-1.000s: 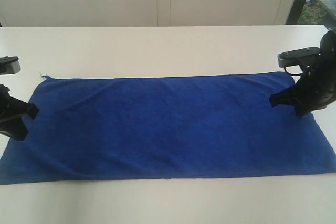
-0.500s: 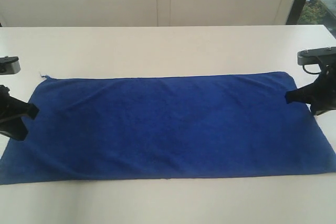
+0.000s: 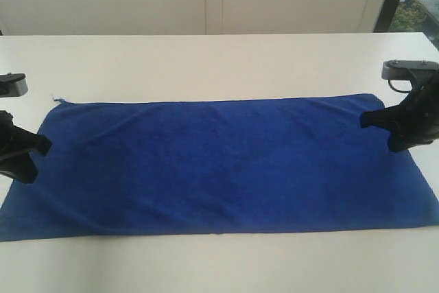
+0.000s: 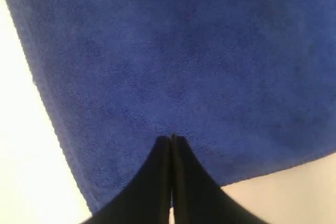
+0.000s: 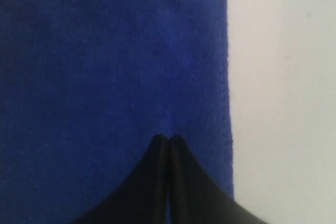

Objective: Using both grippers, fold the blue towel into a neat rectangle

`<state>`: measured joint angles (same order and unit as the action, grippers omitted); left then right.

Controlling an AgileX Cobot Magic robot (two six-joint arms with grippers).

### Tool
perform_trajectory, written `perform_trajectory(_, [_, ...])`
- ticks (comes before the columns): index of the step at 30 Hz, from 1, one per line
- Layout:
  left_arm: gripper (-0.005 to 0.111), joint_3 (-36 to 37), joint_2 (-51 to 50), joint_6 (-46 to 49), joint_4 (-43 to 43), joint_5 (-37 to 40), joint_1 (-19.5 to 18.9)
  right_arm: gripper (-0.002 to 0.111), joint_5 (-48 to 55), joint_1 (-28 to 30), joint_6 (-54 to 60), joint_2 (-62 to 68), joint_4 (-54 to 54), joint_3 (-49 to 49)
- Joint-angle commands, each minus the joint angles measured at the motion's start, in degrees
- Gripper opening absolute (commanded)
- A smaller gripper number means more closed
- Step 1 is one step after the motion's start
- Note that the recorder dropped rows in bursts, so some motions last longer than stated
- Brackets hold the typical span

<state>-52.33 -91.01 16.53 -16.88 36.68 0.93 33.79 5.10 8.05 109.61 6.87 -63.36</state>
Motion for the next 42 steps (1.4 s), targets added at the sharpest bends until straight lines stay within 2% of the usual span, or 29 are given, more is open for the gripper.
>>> perform_trajectory(1, [0.0,-0.1,0.3,0.1,-0.8,1.0,-0.2,0.0,0.6,-0.1,1.6,2.0,0.4,0.2])
perform_trajectory(7, [0.0,-0.1,0.3,0.2,-0.7,1.1,-0.2,0.0,0.4,0.2,1.7,4.7,-2.9,0.2])
perform_trajectory(13, [0.0,-0.1,0.3,0.3,-0.7,1.8,-0.2,0.0,-0.7,1.6,-7.0,5.9,-11.5,0.1])
perform_trajectory(20, [0.0,-0.1,0.3,1.3,-0.7,2.5,-0.2,0.0,0.2,4.6,-11.4,5.9,-14.1,0.1])
perform_trajectory(35, [0.0,-0.1,0.3,1.4,-0.7,2.5,-0.2,0.0,10.0,4.6,-15.9,5.9,-17.4,0.1])
perform_trajectory(42, [0.0,-0.1,0.3,1.4,-0.7,2.3,-0.2,0.0,9.4,4.6,-15.9,5.6,-17.2,-0.1])
